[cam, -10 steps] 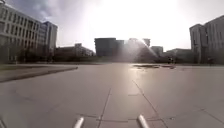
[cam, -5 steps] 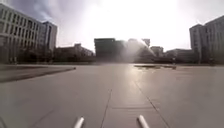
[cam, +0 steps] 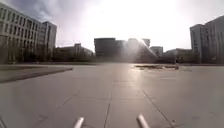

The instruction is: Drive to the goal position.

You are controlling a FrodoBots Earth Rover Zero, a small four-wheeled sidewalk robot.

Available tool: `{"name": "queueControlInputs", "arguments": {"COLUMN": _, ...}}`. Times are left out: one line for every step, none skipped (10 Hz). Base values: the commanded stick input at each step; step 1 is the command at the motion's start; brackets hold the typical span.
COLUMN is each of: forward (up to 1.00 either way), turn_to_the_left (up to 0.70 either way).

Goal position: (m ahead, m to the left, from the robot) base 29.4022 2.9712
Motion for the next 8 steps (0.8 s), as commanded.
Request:
{"name": "queueControlInputs", "arguments": {"forward": 1.0, "turn_to_the_left": 0.0}}
{"name": "queueControlInputs", "arguments": {"forward": 1.0, "turn_to_the_left": 0.0}}
{"name": "queueControlInputs", "arguments": {"forward": 1.0, "turn_to_the_left": 0.0}}
{"name": "queueControlInputs", "arguments": {"forward": 1.0, "turn_to_the_left": 0.0}}
{"name": "queueControlInputs", "arguments": {"forward": 1.0, "turn_to_the_left": 0.0}}
{"name": "queueControlInputs", "arguments": {"forward": 1.0, "turn_to_the_left": 0.0}}
{"name": "queueControlInputs", "arguments": {"forward": 1.0, "turn_to_the_left": 0.0}}
{"name": "queueControlInputs", "arguments": {"forward": 1.0, "turn_to_the_left": 0.0}}
